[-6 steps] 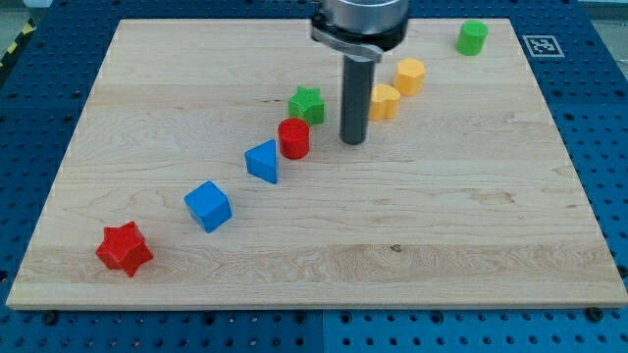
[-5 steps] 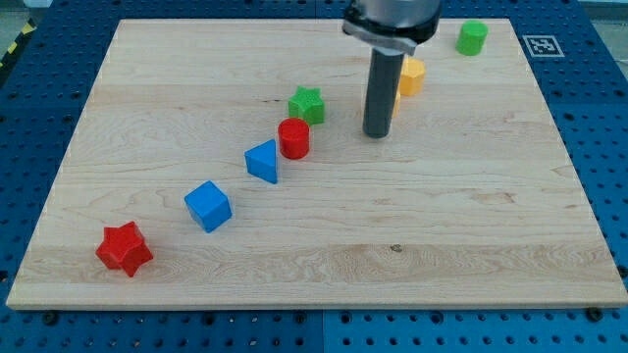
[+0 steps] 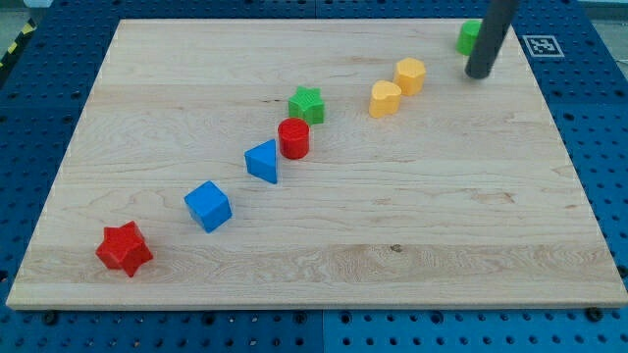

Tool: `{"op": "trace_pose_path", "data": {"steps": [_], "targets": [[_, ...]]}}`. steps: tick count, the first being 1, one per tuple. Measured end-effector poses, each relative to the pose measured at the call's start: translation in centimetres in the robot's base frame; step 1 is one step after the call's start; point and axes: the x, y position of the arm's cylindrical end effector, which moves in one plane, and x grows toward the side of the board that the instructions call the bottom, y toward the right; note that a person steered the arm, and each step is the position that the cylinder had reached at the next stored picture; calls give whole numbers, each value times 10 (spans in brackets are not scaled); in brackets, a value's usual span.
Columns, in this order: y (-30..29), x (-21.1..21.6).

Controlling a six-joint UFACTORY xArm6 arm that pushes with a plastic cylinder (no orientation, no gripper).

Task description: Move the yellow hexagon towards the green circle

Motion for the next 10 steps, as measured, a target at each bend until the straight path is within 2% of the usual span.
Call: {"op": "trace_pose_path", "data": {"steps": [1, 2, 3, 4, 5, 6, 8, 9, 10], "targets": [[-63, -34], [-125, -48], [-152, -4], [-156, 39], [-155, 44], [-142, 44], [-79, 33], [-68, 24], [-89, 24]]}}
